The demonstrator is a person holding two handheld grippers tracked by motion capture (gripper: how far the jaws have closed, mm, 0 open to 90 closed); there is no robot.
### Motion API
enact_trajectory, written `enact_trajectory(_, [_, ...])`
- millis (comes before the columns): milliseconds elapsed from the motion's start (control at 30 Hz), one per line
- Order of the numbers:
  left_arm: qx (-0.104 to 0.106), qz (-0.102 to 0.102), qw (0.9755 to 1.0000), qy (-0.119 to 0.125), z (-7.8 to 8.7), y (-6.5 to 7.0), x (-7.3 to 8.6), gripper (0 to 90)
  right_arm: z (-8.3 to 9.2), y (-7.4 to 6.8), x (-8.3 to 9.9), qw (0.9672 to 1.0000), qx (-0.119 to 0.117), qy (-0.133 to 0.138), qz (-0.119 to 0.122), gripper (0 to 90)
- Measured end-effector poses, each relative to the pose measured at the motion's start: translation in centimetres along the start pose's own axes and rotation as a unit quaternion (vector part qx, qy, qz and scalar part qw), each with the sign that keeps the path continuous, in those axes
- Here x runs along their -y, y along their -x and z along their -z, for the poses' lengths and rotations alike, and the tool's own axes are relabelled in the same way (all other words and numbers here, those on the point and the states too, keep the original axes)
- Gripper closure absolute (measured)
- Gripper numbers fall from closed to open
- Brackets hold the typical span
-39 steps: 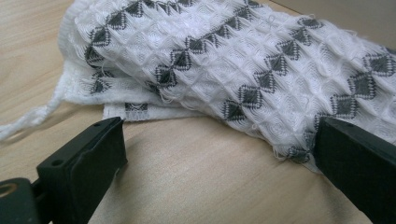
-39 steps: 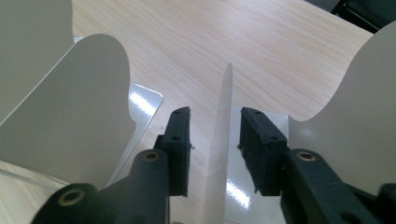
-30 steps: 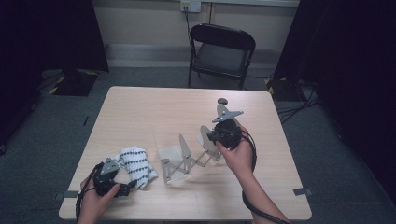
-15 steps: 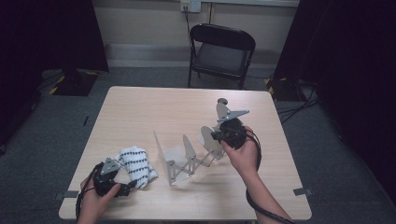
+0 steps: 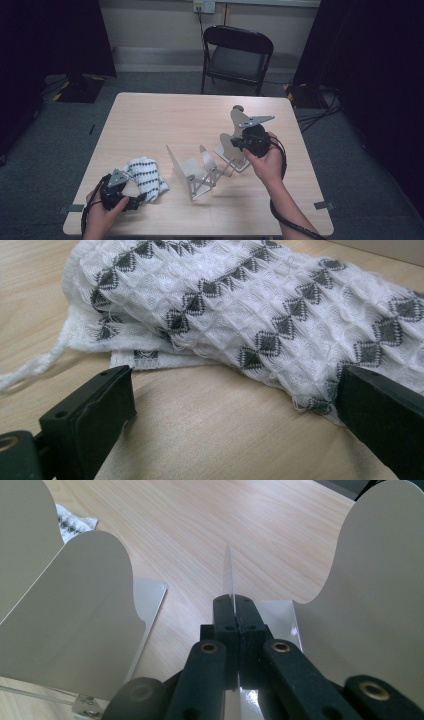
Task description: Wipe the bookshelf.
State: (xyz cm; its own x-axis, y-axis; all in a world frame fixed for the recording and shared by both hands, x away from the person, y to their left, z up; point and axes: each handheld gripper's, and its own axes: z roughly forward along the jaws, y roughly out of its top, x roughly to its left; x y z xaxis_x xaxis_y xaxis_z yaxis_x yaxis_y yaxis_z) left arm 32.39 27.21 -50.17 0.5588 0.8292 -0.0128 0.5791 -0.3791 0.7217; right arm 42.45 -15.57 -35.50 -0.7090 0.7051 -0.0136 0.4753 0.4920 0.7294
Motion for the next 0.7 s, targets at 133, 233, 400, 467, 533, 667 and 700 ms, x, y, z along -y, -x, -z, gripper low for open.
enact_trajectory(133, [0.000,0.000,1.0000,0.000,0.0,0.0,0.0,2.3,0.1,0.9,0.4,1.0000,-0.006,0.000,0.000,90.0])
enact_trajectory(233, [0.000,0.000,1.0000,0.000,0.0,0.0,0.0,2.3,0.1,1.2,0.7,1.0000,-0.004,0.000,-0.002,89.9])
enact_trajectory(400, [0.000,0.000,1.0000,0.000,0.0,0.0,0.0,2.2,0.0,1.5,1.2,1.0000,0.002,0.005,0.000,89.4])
enact_trajectory(467, [0.000,0.000,1.0000,0.000,0.0,0.0,0.0,2.2,0.2,1.3,1.1,0.9998,0.019,0.007,0.003,80.6])
enact_trajectory(533, [0.000,-0.001,1.0000,0.000,0.0,0.0,0.0,2.2,0.8,1.1,1.0,0.9992,0.031,0.023,-0.002,73.2])
enact_trajectory(667, [0.000,0.000,1.0000,0.000,0.0,0.0,0.0,2.2,1.9,0.6,1.0,0.9990,0.039,0.023,-0.007,62.2])
enact_trajectory(700, [0.000,0.000,1.0000,0.000,0.0,0.0,0.0,2.2,2.2,0.5,1.2,0.9989,0.042,0.021,-0.009,61.0])
